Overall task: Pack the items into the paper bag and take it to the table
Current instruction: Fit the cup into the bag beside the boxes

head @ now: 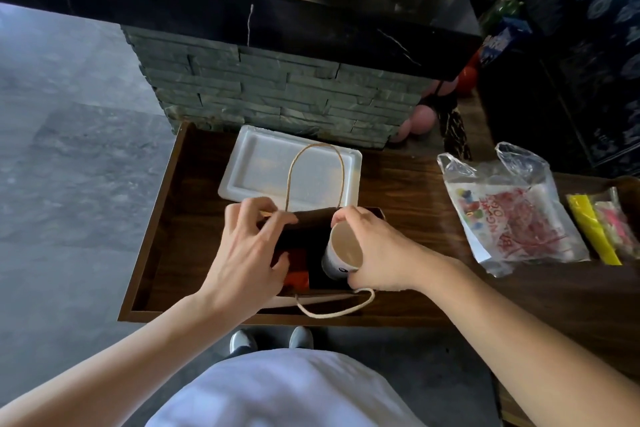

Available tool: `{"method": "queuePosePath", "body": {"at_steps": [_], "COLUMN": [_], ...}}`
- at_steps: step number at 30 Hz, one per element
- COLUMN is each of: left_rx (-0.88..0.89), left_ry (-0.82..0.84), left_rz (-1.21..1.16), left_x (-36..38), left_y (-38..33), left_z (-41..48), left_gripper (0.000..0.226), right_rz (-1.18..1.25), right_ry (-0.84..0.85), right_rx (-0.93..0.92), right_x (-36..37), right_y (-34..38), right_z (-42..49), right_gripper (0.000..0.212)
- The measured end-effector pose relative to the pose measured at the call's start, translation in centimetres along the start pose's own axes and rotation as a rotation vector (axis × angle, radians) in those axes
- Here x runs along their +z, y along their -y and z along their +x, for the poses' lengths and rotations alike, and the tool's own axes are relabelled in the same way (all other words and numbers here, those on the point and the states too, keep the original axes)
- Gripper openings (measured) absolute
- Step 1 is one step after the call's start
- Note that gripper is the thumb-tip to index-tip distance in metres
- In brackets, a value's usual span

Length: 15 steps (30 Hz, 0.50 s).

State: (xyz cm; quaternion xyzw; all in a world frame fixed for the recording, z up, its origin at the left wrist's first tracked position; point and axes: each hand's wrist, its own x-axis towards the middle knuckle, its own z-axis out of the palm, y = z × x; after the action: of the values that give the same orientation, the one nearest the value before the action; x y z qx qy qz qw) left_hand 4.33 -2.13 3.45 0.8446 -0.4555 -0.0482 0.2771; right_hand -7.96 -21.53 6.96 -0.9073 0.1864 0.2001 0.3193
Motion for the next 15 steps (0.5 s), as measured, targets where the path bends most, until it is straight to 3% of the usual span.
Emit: {"method": "queuePosePath", "body": {"at_steps": [4, 8, 10, 13, 15], "left_rx": [-0.095, -0.152, -0.187, -0.254, -0.283], "left_ry": [-0.067, -0.046, -0.039, -0.01, 0.007], "left_rz": [0.044, -0.112, -0.153, -0.196, -0.219], "left_x": [0.0, 0.1, 0.2, 0.3, 0.5], "left_y": [0.6, 1.1, 1.4, 1.6, 1.7], "left_z": [-0.7, -1.2, -1.4, -1.5, -1.6], "left_gripper": [0.066, 0.074, 0.077, 0.078, 0.078], "right_rz": [-0.3, -0.495, -0.521, -0.575, -0.536], "right_ry": [0.109, 0.175, 0.285, 0.31, 0.331], "right_rx": [0.127, 0.311, 0.34, 0.343, 0.353], "right_x": [1.2, 3.7, 5.2, 7.4, 8.9], "right_y": [1.2, 1.2, 0.5, -0.9, -1.6], "right_z": [1.4, 5.6, 7.6, 9.6, 10.7], "right_gripper": [0.085, 0.087, 0.072, 0.044, 0.041]}}
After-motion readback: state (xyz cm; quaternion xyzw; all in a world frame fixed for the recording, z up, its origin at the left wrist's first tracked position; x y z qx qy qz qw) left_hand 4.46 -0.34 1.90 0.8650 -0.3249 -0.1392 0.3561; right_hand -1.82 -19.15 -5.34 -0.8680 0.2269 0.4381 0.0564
